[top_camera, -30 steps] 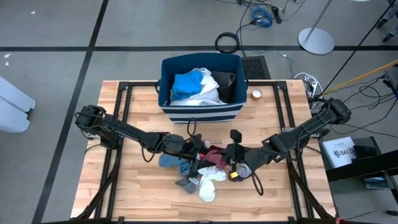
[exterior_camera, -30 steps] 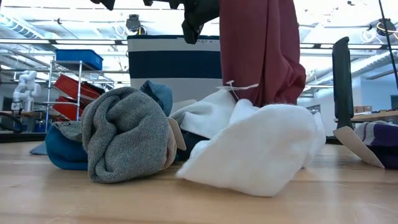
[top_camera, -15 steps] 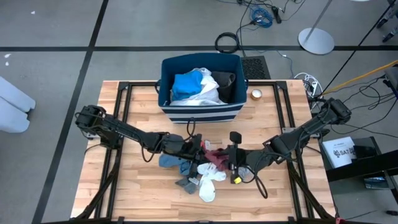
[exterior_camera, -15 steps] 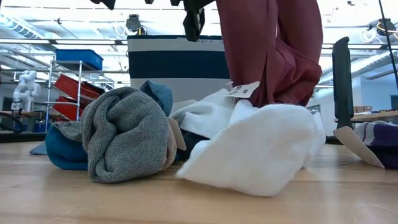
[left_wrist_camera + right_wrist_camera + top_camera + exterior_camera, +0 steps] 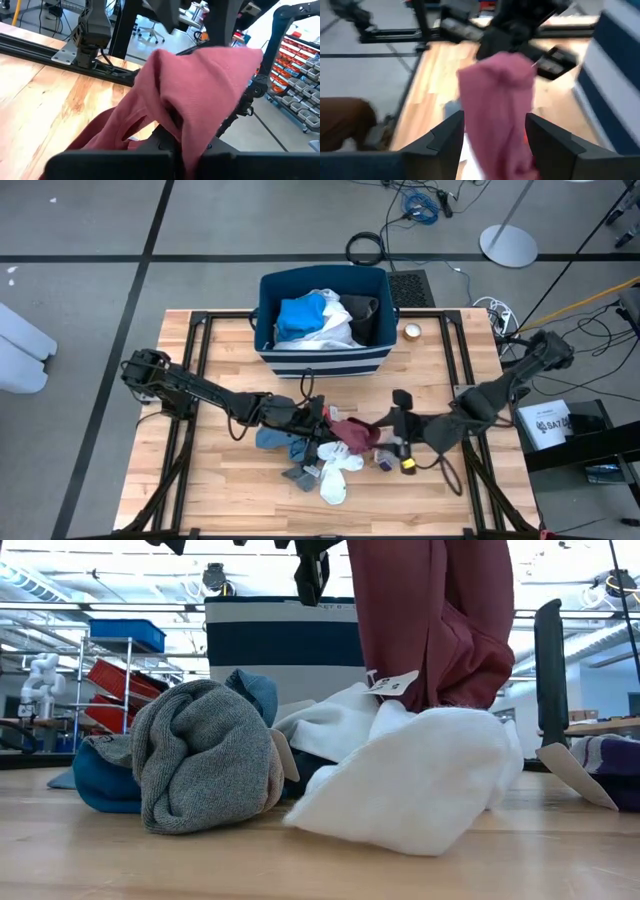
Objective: Sort clothes
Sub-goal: Put the red underwear into the blue laundry organizer
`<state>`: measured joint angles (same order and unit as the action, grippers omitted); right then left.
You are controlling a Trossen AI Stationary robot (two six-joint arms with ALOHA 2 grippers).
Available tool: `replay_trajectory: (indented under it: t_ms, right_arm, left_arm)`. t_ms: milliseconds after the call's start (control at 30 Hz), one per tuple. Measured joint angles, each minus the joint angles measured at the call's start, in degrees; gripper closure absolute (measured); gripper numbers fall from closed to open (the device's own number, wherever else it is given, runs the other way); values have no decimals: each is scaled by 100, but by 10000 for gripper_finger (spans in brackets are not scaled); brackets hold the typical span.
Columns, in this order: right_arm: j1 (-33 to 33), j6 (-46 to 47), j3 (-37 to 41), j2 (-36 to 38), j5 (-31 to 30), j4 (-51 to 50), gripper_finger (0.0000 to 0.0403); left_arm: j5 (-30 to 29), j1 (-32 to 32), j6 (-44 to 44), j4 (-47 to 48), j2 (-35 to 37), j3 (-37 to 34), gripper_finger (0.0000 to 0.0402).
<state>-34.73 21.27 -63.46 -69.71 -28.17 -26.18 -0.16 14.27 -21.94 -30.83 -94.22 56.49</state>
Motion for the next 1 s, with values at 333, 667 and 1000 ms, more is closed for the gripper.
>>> replay_trajectory:
  t_ms: [333, 667, 1000]
  right_arm:
    - [-519, 309, 0, 354, -39, -319, 208]
    - [-513, 296, 0, 354, -232, -332, 209]
    - [-513, 200, 0, 352, -233, -515, 209]
  left_arm:
    - [94, -146, 281, 12, 693, 0, 398]
    - [-83, -833, 287, 0, 1761, 7, 399]
    - [-87, -1896, 291, 62, 2668, 376, 399]
